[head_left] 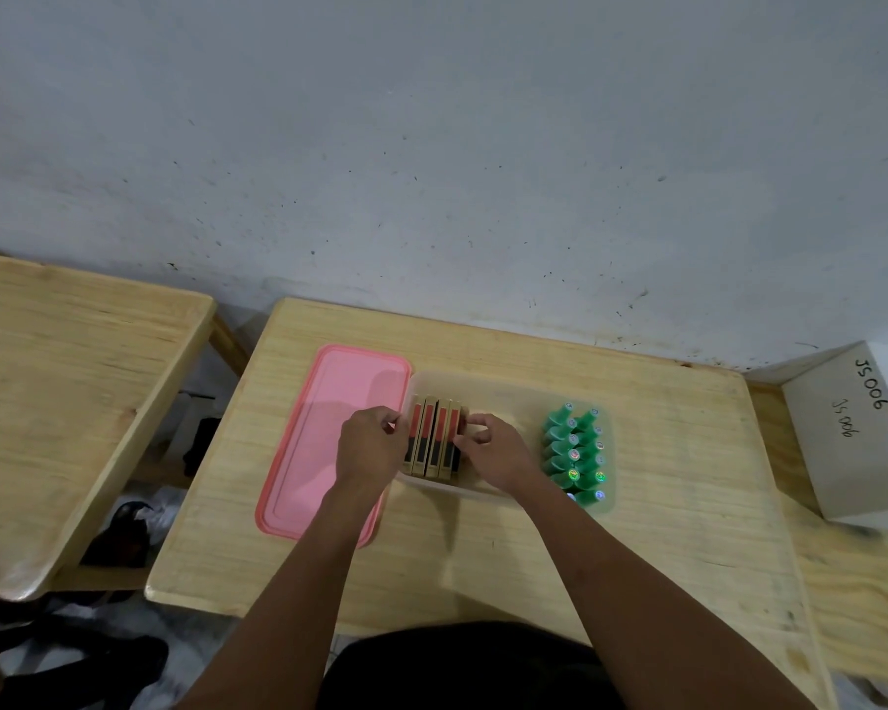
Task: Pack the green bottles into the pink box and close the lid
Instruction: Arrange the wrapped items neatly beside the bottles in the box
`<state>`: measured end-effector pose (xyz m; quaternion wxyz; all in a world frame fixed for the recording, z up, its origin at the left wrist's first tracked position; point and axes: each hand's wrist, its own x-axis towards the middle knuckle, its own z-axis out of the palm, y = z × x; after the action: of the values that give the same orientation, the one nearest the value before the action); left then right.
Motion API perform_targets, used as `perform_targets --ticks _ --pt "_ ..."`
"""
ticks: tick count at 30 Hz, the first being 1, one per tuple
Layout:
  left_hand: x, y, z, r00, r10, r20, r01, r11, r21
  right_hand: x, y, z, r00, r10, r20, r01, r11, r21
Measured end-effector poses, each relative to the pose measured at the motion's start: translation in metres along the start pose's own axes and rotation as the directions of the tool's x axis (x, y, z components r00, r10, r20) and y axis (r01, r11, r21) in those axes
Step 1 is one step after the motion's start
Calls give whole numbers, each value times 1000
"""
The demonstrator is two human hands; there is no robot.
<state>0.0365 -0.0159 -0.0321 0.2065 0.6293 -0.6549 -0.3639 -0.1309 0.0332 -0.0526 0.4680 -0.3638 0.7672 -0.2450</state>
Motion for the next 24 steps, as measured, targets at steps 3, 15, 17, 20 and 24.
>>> perform_targets --ticks 3,15,17,20,24 --pt "-1 0 0 1000 -4 1 4 1000 -22 -5 -1 -4 1000 -13 2 13 999 -33" --pt "-16 -72 -19 944 -269 -192 319 893 318 -40 10 -10 910 -284 303 368 890 -269" --pt "-18 -83 -24 901 -378 -212 428 852 300 -40 11 -8 908 -302 290 387 870 -306" --pt "-23 -93 -30 882 -409 -234 467 822 325 -39 11 -6 913 -307 269 386 863 -326" --pt "-23 -103 -38 895 -367 -252 442 806 394 -39 15 -2 926 -291 240 359 873 -329"
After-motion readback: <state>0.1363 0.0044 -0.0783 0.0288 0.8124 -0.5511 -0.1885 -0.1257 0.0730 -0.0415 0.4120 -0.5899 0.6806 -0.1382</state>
